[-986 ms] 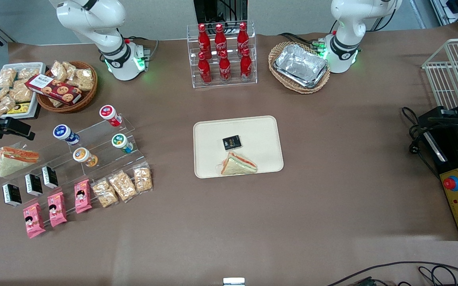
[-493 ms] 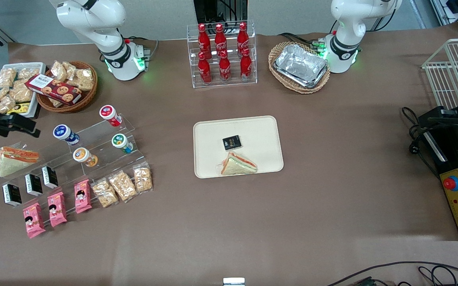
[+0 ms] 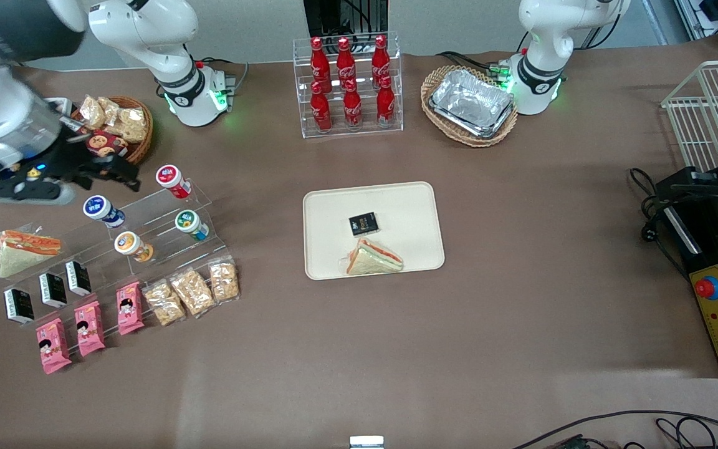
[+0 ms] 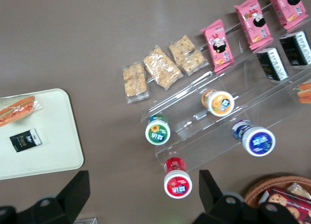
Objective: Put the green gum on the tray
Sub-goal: 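Move the right gripper down toward the green-capped gum bottle on the rack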
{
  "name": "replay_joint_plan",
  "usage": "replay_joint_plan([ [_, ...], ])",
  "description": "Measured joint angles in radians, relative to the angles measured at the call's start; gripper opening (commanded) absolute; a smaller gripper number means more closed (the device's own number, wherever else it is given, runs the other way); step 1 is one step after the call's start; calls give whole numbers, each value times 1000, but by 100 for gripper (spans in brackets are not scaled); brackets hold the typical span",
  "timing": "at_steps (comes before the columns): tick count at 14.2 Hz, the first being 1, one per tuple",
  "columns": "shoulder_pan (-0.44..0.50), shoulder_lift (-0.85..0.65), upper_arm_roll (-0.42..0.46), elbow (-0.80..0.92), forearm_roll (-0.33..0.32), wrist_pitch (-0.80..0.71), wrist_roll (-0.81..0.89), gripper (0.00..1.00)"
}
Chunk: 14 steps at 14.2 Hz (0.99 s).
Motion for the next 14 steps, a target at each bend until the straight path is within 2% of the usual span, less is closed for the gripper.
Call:
replay_joint_plan([
  [2, 0, -88, 17, -135, 0, 68, 4, 100],
  [5, -2, -149, 16, -220, 0, 95, 3, 100],
  [9, -4, -137, 14, -259, 0, 148, 0, 100],
  [14, -6, -49, 13, -395, 0, 366, -32, 100],
])
